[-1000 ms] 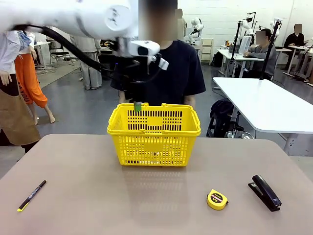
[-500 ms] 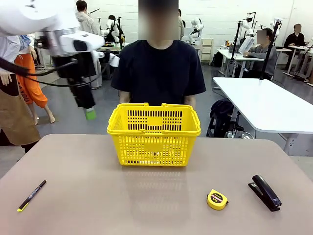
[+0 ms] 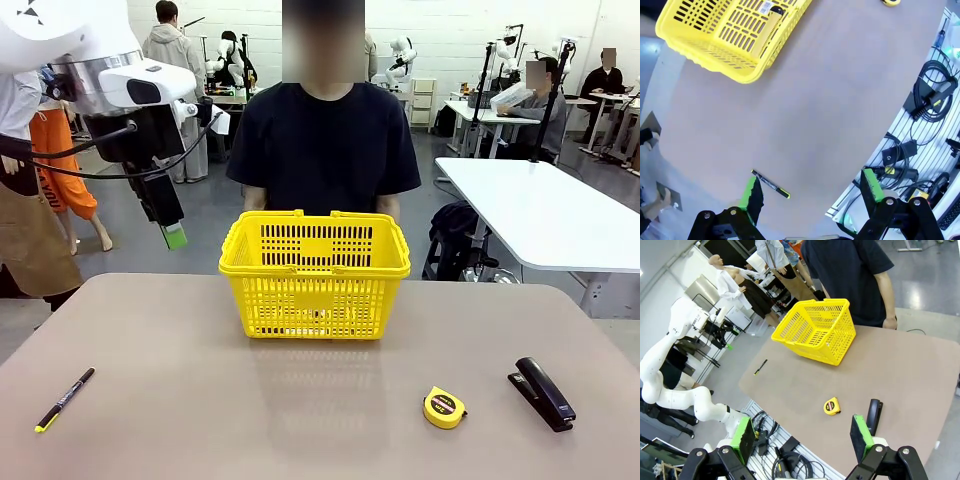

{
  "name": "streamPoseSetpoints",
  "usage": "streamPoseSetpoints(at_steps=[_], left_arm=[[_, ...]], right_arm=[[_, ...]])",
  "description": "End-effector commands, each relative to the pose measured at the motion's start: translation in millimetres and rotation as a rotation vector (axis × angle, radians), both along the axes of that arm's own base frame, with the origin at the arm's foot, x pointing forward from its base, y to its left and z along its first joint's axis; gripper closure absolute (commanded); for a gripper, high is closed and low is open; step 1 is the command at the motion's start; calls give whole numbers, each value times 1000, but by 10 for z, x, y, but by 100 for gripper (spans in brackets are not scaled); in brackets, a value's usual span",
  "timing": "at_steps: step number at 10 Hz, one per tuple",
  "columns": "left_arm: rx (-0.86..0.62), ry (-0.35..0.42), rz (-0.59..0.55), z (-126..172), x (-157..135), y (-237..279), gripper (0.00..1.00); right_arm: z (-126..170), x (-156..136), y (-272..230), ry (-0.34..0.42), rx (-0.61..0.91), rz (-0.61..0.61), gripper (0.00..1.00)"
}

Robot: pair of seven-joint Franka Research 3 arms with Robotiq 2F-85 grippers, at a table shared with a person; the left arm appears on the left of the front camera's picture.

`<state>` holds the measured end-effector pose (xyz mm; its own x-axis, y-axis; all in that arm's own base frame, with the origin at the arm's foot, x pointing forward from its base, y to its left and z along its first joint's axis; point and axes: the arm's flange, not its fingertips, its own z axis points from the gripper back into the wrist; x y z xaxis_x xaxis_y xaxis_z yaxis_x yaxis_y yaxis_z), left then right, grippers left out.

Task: Place the items the person wants into the basket.
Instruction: Pick up the item the person points to and place it in the Market Basket.

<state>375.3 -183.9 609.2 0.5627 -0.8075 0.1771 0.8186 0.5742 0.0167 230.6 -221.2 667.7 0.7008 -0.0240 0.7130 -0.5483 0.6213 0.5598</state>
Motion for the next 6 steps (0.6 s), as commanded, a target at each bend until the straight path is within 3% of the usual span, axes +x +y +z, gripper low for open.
streamPoseSetpoints(at_steps=[1,6], left_arm=[[-3,19,23,-4,99,-55,0],[1,9,1,-30,35,-20,0]], right_arm=[[21,9,6,-26,20,12,0],[21,9,6,-26,20,12,0]])
